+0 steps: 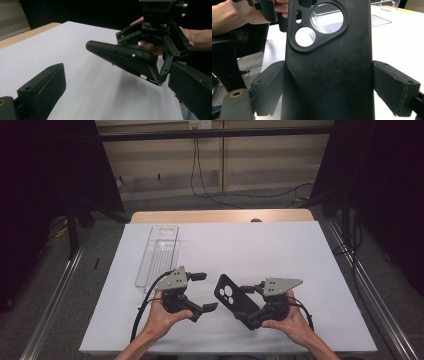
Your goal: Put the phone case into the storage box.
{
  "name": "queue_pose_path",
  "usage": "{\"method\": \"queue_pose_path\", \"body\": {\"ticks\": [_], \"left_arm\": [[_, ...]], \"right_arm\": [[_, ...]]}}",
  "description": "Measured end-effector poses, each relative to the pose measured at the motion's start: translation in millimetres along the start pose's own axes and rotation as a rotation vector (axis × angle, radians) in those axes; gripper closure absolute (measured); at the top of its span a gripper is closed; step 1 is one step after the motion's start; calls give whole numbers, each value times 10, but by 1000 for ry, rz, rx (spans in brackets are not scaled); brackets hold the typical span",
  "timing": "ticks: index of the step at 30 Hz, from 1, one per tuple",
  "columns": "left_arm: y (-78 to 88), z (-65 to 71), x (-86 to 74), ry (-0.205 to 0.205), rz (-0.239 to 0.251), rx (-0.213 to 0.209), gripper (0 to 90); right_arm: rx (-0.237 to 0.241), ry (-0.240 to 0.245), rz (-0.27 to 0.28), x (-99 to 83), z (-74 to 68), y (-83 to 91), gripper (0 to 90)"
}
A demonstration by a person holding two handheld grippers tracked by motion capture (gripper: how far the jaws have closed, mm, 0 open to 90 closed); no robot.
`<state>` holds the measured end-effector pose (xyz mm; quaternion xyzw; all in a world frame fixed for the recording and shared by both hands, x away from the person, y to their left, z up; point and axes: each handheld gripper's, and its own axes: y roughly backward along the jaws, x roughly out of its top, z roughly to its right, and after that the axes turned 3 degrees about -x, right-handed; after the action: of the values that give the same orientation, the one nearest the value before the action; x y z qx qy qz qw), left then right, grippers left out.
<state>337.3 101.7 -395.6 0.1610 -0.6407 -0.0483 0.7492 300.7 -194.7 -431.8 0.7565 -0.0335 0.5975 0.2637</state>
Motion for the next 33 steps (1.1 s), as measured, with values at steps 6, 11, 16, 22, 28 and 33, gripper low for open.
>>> {"method": "queue_pose_path", "body": {"ticks": [6, 11, 16, 22, 28, 33], "left_arm": [[-66, 14, -22, -5, -12, -36, 21], [-82, 15, -28, -13, -25, -41, 26], [-62, -3, -28, -16, -27, -53, 28], [-80, 6, -13, -29, -17, -60, 23], [-94, 17, 35, -41, -24, -77, 24], [-108, 0, 61, -47, -27, -99, 26]], "right_arm": [[25, 2, -5, 4, -22, -27, 143], [49, 13, -10, 9, -49, -47, 144], [61, 17, -13, 11, -54, -59, 144], [73, 17, -12, 13, -52, -62, 143], [88, 20, -13, 20, -58, -65, 144], [89, 20, -8, 32, -57, -47, 144]]}}
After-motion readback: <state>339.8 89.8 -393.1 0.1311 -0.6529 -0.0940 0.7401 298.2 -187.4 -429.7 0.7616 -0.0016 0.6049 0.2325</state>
